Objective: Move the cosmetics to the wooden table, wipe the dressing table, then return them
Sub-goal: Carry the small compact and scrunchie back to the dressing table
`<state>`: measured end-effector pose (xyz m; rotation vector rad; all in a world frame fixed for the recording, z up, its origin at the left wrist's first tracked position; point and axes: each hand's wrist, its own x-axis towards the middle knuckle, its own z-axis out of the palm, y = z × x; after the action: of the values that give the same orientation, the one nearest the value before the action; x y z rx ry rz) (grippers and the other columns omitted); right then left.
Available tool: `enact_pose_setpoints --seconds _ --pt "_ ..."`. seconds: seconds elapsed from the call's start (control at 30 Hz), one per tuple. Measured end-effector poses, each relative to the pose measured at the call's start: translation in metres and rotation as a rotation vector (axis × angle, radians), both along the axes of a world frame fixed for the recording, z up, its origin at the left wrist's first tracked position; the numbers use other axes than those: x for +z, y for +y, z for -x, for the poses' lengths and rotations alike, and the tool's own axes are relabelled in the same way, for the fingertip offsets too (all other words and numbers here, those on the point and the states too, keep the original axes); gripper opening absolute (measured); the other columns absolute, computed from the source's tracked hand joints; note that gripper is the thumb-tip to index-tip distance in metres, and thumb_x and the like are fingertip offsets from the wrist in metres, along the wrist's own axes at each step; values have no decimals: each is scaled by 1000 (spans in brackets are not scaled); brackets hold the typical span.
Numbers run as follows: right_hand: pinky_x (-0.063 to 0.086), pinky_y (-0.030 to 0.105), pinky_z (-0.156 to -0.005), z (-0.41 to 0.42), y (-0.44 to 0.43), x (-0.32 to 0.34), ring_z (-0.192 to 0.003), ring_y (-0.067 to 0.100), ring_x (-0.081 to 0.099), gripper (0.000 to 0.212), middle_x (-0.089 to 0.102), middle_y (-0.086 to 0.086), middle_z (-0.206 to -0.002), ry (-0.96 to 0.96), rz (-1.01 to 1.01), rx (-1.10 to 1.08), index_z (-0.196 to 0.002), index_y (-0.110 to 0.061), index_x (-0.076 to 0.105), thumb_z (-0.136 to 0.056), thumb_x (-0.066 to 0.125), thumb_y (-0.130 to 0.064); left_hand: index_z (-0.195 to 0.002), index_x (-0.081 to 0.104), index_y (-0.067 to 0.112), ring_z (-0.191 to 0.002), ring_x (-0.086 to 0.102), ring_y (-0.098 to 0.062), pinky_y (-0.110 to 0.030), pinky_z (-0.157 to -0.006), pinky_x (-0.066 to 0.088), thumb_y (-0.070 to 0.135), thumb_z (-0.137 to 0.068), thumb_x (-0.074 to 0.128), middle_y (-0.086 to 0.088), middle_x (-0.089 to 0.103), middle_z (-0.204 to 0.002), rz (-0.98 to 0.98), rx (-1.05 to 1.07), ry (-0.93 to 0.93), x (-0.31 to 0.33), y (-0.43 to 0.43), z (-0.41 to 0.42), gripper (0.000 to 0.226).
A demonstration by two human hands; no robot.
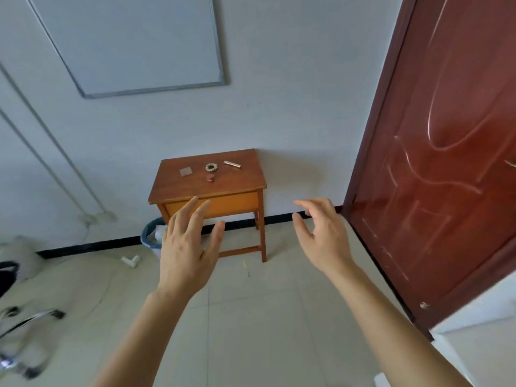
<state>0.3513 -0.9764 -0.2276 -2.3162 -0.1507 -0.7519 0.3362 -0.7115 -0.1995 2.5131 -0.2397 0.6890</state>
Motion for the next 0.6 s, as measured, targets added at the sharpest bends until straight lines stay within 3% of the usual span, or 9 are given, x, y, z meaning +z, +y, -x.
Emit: enact_pose_setpoints --seconds 0.2,0.37,0.6 --pt "48 18 -73 -110 41 -23 -103 0 55 28 50 -13 -118 13 -48 73 -124 -27 61 -96 55 -32 -135 46 23 -127 48 -22 -43 -101 39 50 -97 42 1 49 -141 -58 34 15 -25 35 -86 47" --pt "36 1 -70 -233 65 -49 -103 -3 53 28 50 -14 -119 74 -5 178 -124 -28 61 -97 57 -31 -133 52 19 -124 52 -23 -40 -101 40 42 -95 49 0 53 -137 -38 102 36 -36 43 -197 44" --pt "36 5 -69 -404 83 -45 -93 -4 51 25 50 -15 -117 121 7 234 -121 -28 61 -96 57 -30 -133 52 18 -126 51 -24 -44 -101 43 37 -96 50 -1 52 -138 -65 151 89 -30 50 -344 42"
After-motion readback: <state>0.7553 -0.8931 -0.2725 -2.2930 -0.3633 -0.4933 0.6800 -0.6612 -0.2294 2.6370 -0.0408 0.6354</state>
